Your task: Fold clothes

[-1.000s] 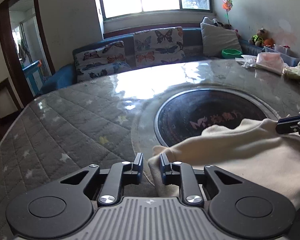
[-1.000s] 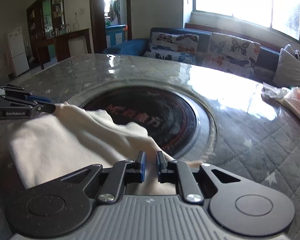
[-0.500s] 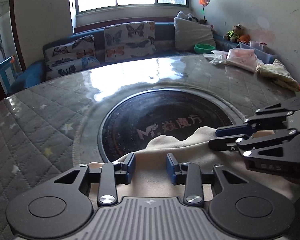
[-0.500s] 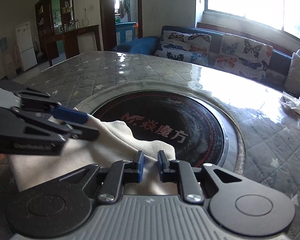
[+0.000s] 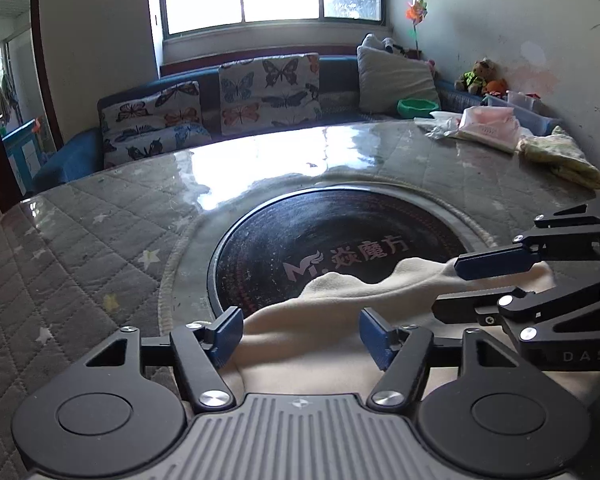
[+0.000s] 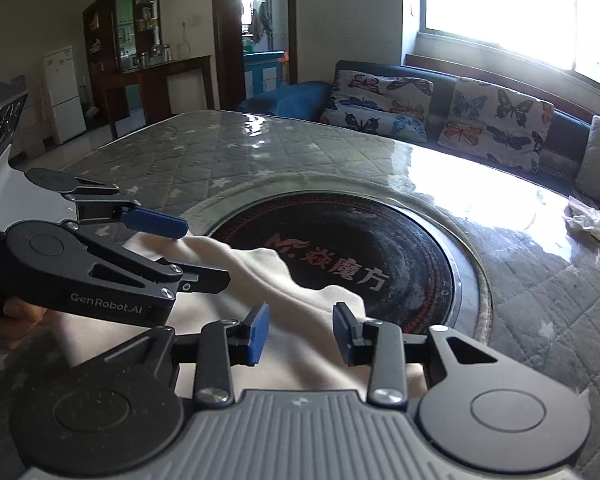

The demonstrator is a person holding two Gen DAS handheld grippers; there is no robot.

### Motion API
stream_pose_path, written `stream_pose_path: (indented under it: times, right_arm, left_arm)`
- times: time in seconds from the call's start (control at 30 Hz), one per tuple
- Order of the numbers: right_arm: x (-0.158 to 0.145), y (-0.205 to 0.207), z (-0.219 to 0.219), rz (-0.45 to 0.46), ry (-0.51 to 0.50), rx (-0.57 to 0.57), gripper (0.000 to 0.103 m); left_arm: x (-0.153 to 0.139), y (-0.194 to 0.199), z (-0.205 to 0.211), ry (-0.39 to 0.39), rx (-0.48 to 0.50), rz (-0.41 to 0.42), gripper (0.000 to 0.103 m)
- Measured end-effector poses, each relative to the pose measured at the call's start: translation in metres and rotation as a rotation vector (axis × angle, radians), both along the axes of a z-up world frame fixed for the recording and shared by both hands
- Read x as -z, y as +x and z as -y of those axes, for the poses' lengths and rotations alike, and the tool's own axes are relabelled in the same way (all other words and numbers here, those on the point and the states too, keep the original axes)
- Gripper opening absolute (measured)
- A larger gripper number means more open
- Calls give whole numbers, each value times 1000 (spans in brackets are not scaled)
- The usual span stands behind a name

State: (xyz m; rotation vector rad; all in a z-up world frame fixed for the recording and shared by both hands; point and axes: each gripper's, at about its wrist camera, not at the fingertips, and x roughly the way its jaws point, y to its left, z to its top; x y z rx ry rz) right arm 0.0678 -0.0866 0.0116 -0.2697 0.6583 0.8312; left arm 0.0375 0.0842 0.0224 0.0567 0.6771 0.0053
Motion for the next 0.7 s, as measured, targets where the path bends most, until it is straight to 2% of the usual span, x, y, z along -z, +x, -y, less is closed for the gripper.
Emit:
stream_pose_path:
  times: [0.13,0.37,0.57,0.7]
  right_arm:
    - [-5,-28,9,-1,14,-40,37]
    - [-4,-69,15,53,12,-93,38]
    - [10,-80,12,27,12,-93,38]
    - [1,-81,24,8,45,-72,38]
  left_arm:
    - [-6,-30,5,8,34,29,74]
    - [-9,-76,2,-12,14,70,74]
    - [12,-89,1,-12,-8,37,73]
    - [7,-92,-2,-18,-16,56,73]
